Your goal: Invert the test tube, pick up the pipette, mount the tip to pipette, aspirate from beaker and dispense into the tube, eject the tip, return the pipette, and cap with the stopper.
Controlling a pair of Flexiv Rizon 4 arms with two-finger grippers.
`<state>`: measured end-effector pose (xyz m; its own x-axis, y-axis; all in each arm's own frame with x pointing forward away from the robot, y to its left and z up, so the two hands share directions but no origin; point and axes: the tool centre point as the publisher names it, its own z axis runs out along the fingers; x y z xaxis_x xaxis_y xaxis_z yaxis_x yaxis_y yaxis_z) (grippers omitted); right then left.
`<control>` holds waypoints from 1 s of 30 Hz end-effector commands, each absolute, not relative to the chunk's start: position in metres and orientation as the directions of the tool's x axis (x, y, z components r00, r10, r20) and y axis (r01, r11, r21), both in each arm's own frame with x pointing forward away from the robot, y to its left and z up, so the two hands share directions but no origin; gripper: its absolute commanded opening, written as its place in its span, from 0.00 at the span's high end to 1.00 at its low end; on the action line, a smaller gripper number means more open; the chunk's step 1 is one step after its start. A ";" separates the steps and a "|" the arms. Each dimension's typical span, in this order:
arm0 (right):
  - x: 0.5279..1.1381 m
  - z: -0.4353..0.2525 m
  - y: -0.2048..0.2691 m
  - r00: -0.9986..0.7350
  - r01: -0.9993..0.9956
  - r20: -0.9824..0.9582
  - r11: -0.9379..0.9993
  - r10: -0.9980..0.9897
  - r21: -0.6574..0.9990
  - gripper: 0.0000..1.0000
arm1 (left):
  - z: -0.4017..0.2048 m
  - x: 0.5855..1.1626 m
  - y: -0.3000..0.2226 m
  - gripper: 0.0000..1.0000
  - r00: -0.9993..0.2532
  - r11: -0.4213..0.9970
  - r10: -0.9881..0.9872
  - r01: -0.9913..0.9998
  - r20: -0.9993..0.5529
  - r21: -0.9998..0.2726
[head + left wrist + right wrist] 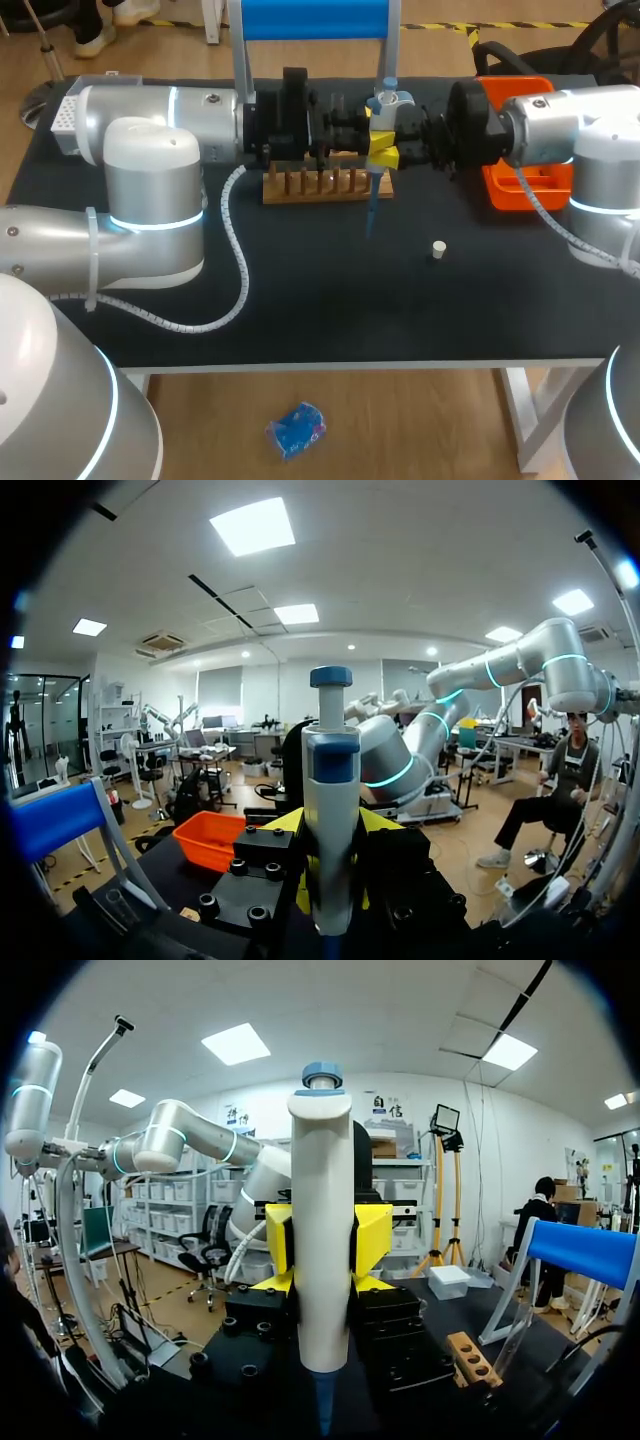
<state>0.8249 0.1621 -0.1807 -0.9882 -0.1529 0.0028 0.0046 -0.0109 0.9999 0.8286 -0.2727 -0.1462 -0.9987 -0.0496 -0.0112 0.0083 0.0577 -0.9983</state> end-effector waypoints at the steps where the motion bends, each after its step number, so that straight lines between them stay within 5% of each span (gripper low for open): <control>1: 0.825 -0.181 0.161 -0.989 0.005 0.003 -0.011 -0.149 1.000 1.00 | -0.147 0.826 -0.274 1.00 -0.998 0.055 -0.055 0.009 -0.012 -0.998; 4: 0.825 -0.181 0.161 -0.989 0.005 0.003 -0.010 -0.149 1.000 1.00 | -0.147 0.826 -0.275 1.00 -0.998 0.044 -0.066 0.019 -0.021 -0.999; 5: 0.825 -0.181 0.160 -0.989 0.004 0.003 -0.010 -0.149 1.000 1.00 | -0.146 0.826 -0.275 0.00 -0.998 0.020 -0.066 0.023 -0.024 -1.000; 15: 0.827 -0.179 0.148 -0.989 -0.006 -0.008 -0.007 -0.149 1.000 1.00 | -0.134 0.829 -0.254 0.00 -0.986 0.022 -0.150 0.076 -0.079 -0.997; 30: 0.857 -0.154 0.069 -0.985 -0.042 -0.053 -0.069 -0.164 0.997 1.00 | -0.134 0.833 -0.243 0.00 -0.974 0.026 -0.222 0.034 -0.039 -0.999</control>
<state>0.8497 0.0886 -0.1560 -0.9890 -0.1404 -0.0471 -0.0377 -0.0683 0.9970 0.8339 -0.2412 -0.1329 -0.9762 -0.2134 -0.0377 0.0319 0.0305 -0.9990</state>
